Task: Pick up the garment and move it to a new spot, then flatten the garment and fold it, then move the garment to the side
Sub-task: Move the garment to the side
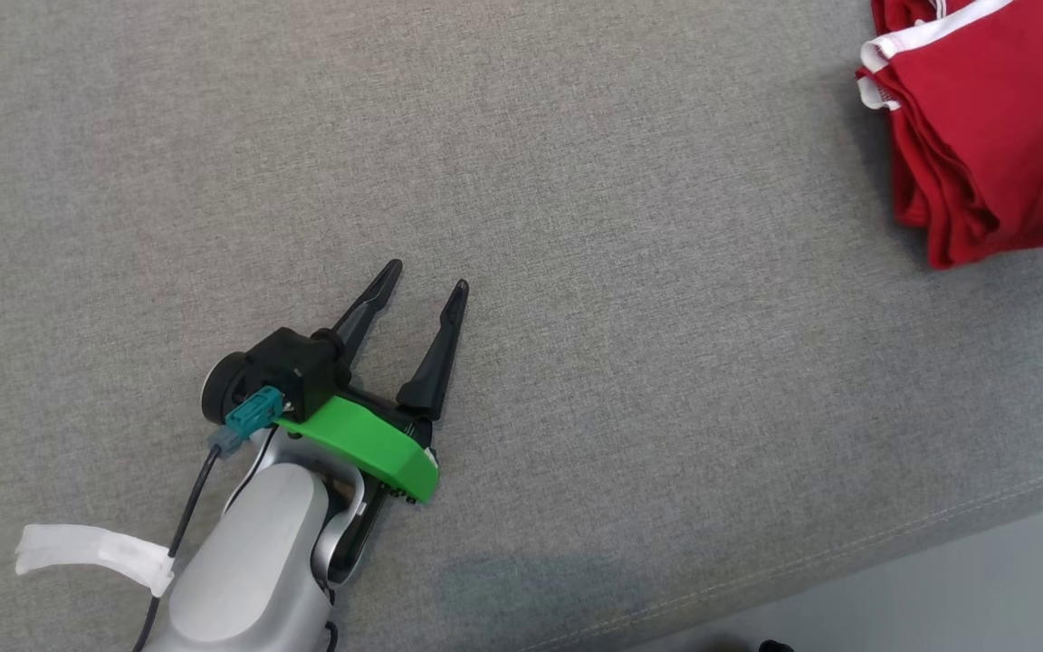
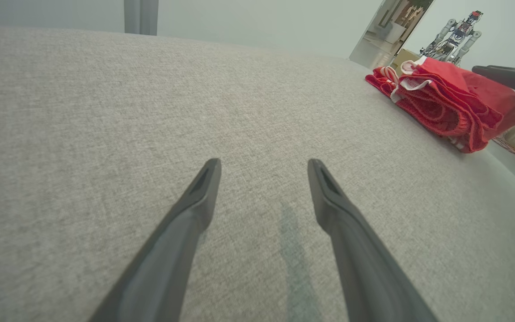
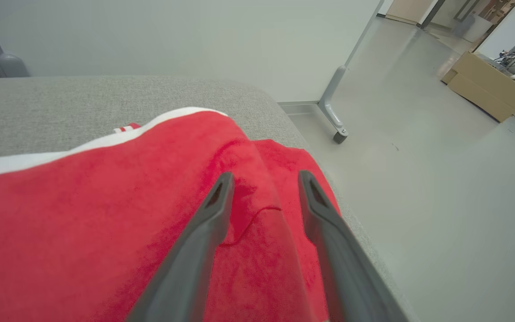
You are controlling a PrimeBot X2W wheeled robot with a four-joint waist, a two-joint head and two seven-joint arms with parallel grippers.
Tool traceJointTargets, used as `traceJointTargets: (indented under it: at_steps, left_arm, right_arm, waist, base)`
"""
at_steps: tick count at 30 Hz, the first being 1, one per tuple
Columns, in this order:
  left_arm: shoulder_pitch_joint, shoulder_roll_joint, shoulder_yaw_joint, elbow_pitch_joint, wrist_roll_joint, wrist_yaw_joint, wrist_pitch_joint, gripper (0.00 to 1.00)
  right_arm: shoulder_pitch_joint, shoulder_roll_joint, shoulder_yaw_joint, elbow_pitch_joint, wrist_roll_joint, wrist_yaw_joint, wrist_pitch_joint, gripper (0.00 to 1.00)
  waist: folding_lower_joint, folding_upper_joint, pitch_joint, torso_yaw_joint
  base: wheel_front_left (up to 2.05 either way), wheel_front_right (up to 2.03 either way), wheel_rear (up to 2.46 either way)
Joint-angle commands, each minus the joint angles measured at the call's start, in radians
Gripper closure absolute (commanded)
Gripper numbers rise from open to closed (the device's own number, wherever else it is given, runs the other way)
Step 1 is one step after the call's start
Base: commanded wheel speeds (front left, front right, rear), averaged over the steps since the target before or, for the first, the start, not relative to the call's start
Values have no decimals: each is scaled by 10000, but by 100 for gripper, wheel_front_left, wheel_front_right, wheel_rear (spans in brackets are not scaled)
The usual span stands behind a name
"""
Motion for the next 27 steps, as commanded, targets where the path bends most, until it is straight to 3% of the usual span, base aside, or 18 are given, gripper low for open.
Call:
traceJointTargets:
  at_steps: [1,6,10,18,27]
  left_arm:
    - [-93,16,73,84,61,25,9,0]
    - [111,-77,231,107,67,25,6,0]
    - [297,-128,494,119,112,25,6,0]
    - [1072,-325,1402,120,212,25,8,0]
    - [2161,-519,2936,143,901,27,6,0]
  right_arm:
    - [191,29,-571,-291,-619,-7,-23,0]
    - [772,706,-1954,-1488,-2161,-7,-22,0]
    - [1190,1435,-2094,-2416,-2600,-9,-23,0]
    - [2920,2936,-425,-4235,-1947,-9,-23,0]
    - [4748,3527,380,-5308,-919,-9,-22,0]
  waist:
    - [-1,-1,-34,51]
    - [-1,-1,-373,122]
    - [-1,-1,-678,171]
    - [-1,-1,-1714,530]
    - [-1,-1,-2764,1333]
  base:
    - [0,0,0]
    - [0,0,0]
    - [0,0,0]
    - [0,0,0]
    - [0,0,0]
